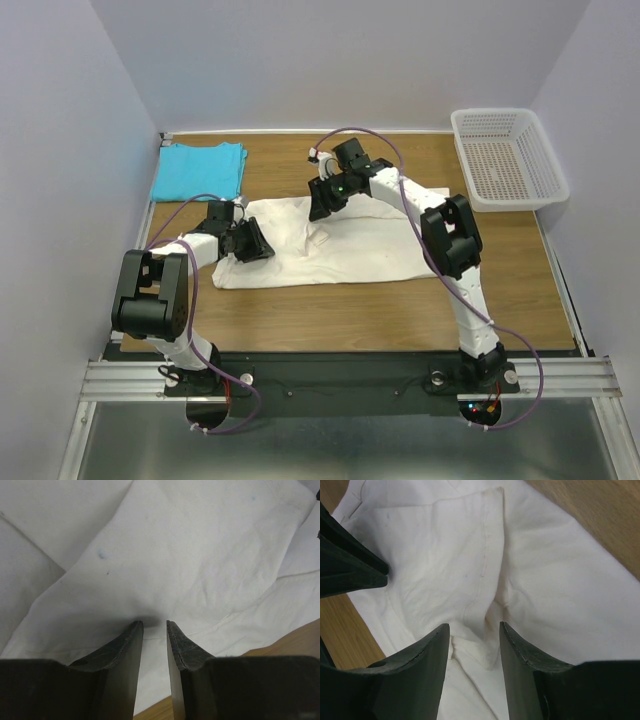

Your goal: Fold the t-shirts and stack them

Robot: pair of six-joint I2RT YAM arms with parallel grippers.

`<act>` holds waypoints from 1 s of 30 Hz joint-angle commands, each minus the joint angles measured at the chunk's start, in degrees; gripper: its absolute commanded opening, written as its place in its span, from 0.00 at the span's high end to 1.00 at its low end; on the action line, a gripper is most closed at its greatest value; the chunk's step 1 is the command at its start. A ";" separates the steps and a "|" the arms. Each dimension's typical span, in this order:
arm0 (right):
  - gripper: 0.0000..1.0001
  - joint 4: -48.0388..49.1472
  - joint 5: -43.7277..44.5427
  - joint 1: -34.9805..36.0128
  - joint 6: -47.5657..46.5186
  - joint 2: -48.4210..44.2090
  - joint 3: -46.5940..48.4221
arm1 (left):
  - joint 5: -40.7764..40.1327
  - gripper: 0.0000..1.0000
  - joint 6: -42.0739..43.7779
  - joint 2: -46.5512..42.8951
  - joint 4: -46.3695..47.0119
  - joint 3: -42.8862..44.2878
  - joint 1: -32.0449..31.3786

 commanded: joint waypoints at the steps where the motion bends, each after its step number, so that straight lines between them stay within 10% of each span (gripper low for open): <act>1: 0.50 -0.22 -3.38 0.48 -1.07 0.91 1.79 | -3.04 0.62 2.43 2.18 -2.86 -0.27 -0.20; 7: 0.55 -1.63 -4.61 1.01 -2.04 0.91 1.35 | -3.04 0.62 2.43 2.10 -2.77 -0.18 -0.20; 17: 0.99 -4.00 -9.60 2.68 -2.31 0.03 4.68 | -2.78 0.62 2.35 1.66 -2.60 -0.09 -0.20; 30: 0.99 -4.35 -11.65 10.93 0.51 0.82 9.78 | -6.64 0.61 -0.38 -11.25 -7.42 3.07 1.98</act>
